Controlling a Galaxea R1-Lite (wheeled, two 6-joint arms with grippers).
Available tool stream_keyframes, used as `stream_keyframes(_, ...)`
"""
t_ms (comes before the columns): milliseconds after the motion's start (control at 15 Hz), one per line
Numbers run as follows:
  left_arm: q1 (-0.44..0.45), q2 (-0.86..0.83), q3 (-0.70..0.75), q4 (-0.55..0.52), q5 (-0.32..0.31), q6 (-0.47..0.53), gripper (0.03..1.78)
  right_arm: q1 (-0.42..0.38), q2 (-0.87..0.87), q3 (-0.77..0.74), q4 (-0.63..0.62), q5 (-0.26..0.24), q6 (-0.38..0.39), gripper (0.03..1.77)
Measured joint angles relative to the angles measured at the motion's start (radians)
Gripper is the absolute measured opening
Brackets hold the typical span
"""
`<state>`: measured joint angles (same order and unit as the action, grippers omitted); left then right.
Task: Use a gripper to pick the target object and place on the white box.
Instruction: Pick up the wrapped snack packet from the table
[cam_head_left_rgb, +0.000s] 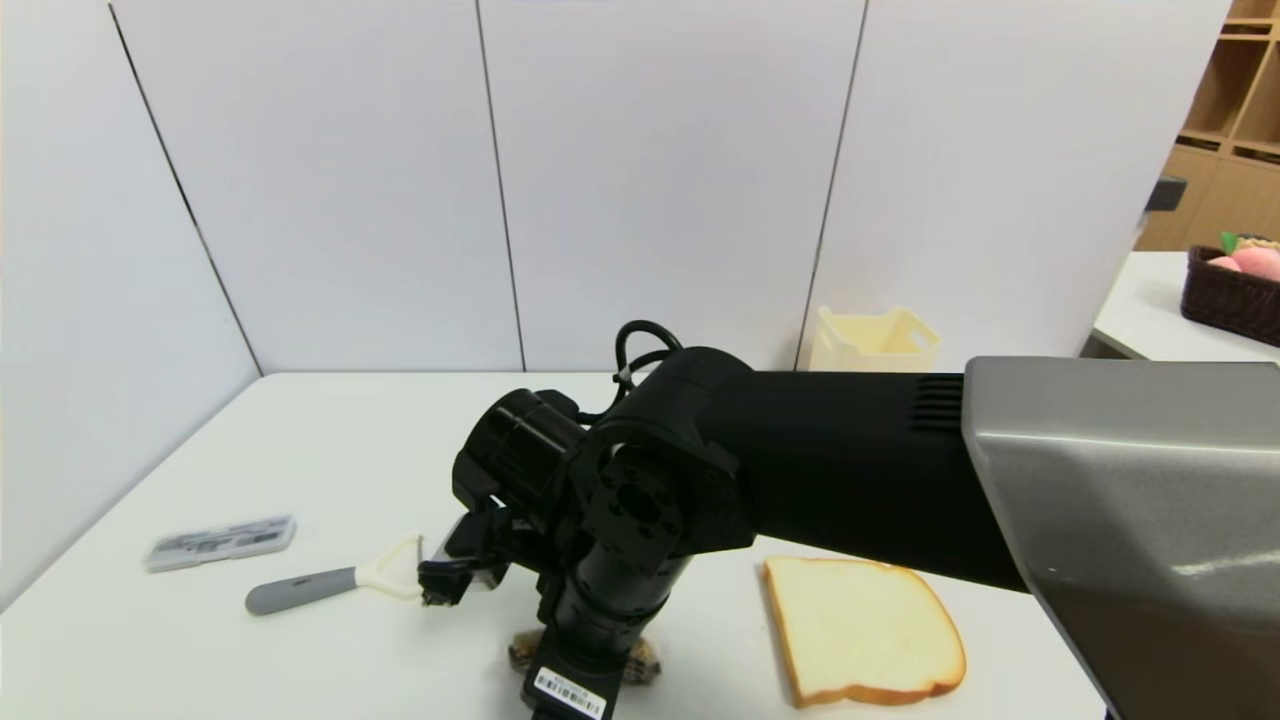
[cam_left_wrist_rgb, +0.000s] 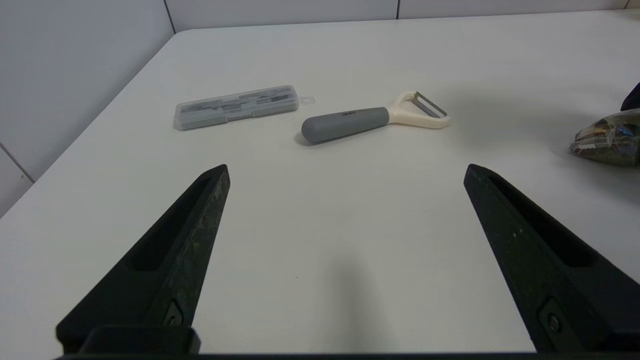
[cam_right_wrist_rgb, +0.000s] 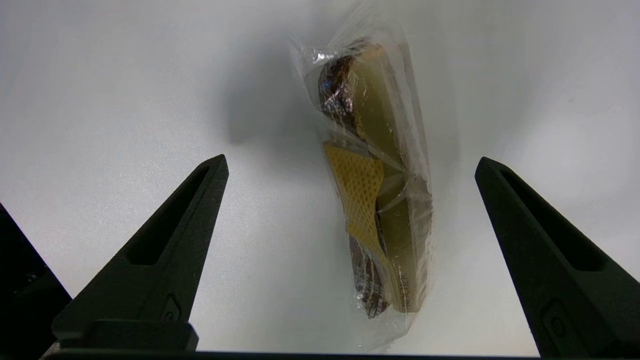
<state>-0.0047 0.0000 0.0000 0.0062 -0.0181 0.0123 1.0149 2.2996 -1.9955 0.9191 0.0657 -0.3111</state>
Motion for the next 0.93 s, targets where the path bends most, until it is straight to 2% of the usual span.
stream_keyframes(933, 0.0, 0.0, 0.0, 0.0, -0.001, 0.0, 1.69, -0.017, -0.008, 0.001, 0.094, -0.009, -0.009, 1.71)
